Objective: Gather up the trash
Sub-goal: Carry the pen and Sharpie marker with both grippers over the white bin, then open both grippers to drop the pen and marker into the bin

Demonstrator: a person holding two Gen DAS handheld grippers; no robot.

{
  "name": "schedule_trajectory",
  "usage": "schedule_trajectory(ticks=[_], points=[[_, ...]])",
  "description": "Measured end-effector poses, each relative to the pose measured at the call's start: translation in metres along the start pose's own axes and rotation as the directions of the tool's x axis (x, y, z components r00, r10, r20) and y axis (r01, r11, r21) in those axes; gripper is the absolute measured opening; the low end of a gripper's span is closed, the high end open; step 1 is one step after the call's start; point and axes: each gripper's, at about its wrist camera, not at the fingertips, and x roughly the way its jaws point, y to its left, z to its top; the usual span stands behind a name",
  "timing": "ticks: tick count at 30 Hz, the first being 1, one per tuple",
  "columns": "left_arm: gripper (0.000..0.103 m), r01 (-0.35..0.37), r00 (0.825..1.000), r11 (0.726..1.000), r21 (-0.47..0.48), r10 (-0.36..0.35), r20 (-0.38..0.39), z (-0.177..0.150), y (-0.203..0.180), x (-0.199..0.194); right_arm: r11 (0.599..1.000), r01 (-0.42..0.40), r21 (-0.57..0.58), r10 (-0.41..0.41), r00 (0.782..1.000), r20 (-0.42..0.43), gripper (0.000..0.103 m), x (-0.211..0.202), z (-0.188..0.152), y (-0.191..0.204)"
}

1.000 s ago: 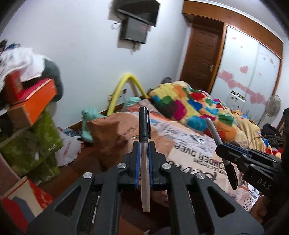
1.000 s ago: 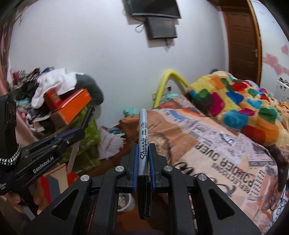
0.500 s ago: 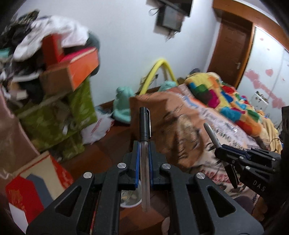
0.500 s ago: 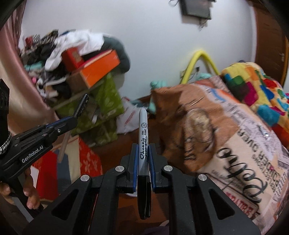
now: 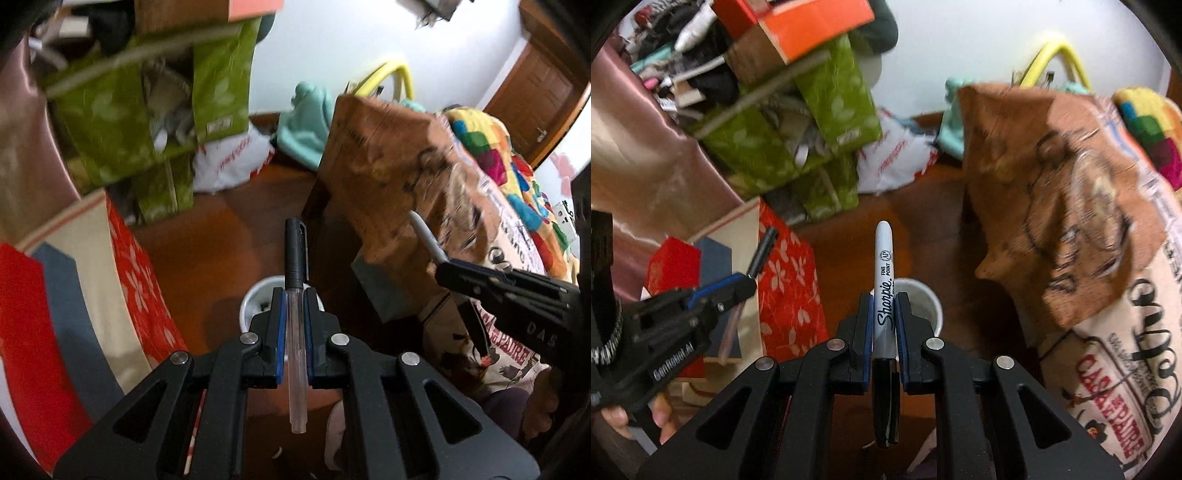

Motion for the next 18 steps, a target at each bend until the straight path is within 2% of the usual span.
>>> schedule_trajectory(ticks=[3,10,13,18], points=[[0.007,-0.005,0.999,1.000,-0.005,0.004,-0.034,-0.002,0.001,0.015,1.000,-0.030,0.010,0.030,0.998,-0.046,0.011,0.021,0.006,0.003],[0.007,-0.005,0.996,1.000,-0.014,0.004,-0.086,0.000,0.002,0.039,1.000,-0.027,0.013,0.028,0.994,-0.105,0.012,0.048,0.021,0.003],[0.007,-0.002,0.995,1.000,-0.017,0.001,-0.100,0.003,0.001,0.047,0.997,-0.043,0.057,0.052,0.985,-0.167,0.021,0.060,0.027,-0.005],[0.007,0.010,0.992,1.000,-0.007,-0.011,-0.125,0.007,-0.006,0.057,0.999,-0.006,0.048,0.013,0.989,-0.146,0.021,0.050,0.026,-0.011]])
